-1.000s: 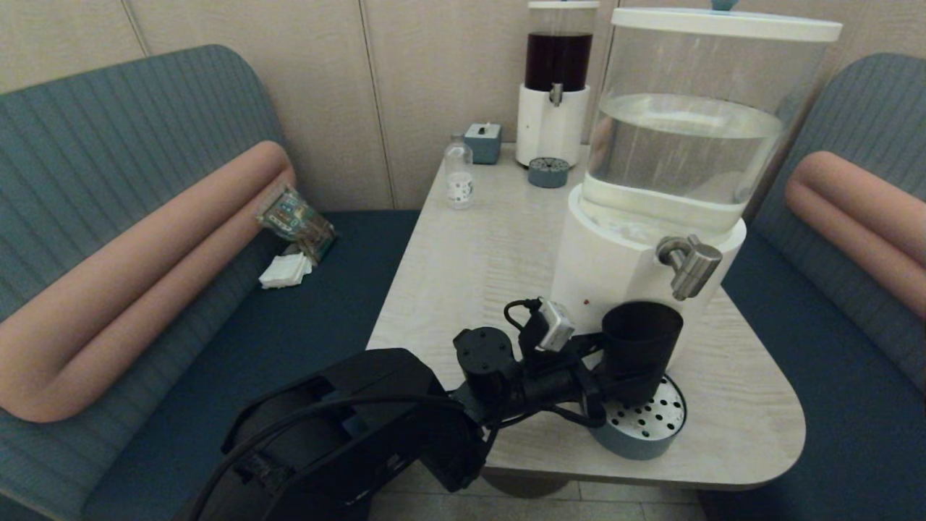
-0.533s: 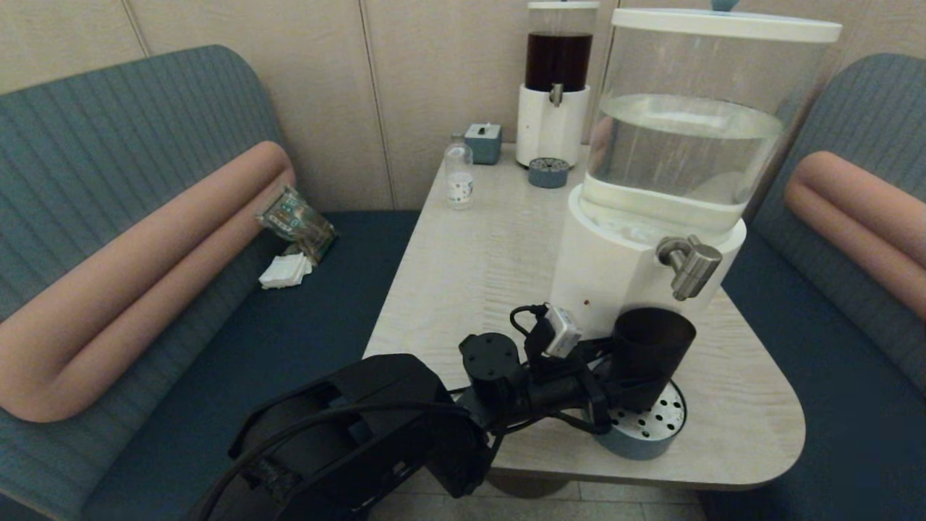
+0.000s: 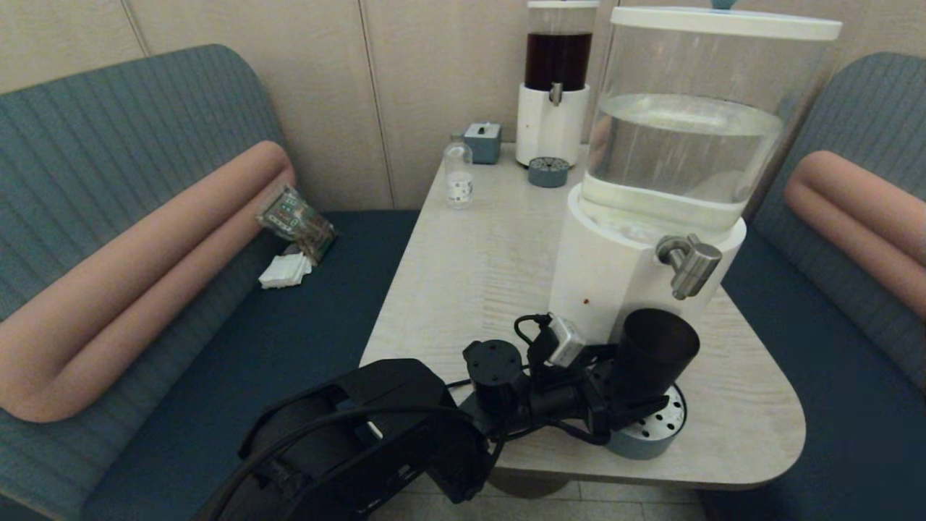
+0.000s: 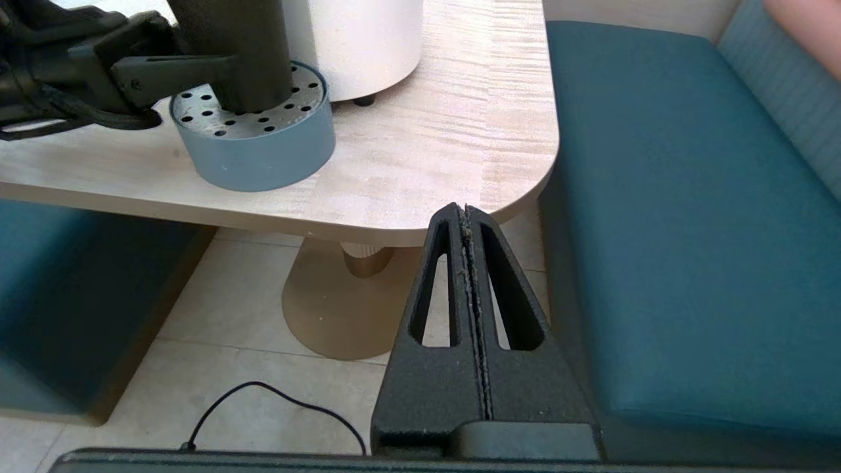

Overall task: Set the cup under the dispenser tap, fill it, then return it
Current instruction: Place it under the water dispenser, then turn on the faucet

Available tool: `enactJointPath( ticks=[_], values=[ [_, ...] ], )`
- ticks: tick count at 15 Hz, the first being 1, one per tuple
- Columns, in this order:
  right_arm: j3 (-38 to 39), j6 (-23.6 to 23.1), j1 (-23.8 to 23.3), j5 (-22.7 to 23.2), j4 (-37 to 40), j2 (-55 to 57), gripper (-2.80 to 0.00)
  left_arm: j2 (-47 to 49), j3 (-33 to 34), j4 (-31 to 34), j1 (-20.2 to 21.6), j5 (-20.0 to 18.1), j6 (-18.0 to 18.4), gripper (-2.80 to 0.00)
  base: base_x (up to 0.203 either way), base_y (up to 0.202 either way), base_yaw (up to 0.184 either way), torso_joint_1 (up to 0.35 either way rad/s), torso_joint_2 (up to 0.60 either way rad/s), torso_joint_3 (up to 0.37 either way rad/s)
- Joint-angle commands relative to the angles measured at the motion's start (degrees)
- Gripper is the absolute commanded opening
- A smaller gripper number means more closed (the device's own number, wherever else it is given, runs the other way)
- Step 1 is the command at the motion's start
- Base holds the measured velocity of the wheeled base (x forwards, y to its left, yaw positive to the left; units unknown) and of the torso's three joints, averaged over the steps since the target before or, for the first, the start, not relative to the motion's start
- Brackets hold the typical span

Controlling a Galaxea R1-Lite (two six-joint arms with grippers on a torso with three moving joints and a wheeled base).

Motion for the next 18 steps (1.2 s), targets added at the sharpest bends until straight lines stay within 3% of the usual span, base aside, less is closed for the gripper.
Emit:
enactJointPath(
  ticks=[1,4,11,18],
  values=[
    [0.0,0.0,0.0,0.0,-0.1,-0.2,-2.80,-1.4,0.5,-0.7,0.1,-0.1,0.0,0.00,0.000,0.000,0.000,0.000,0.00,0.000],
    [0.1,0.0,0.0,0.0,-0.1,-0.2,-2.80,-3.1,1.7,-0.7,0.1,0.0,0.0,0.00,0.000,0.000,0.000,0.000,0.00,0.000],
    [0.0,0.0,0.0,0.0,-0.1,-0.2,-2.80,-9.2,12.4,-0.7,0.7,0.0,1.0,0.00,0.000,0.000,0.000,0.000,0.00,0.000],
    [0.1,0.0,0.0,0.0,-0.1,-0.2,-2.80,-20.3,27.1,-0.7,5.8,0.2,2.2,0.00,0.000,0.000,0.000,0.000,0.00,0.000]
  ],
)
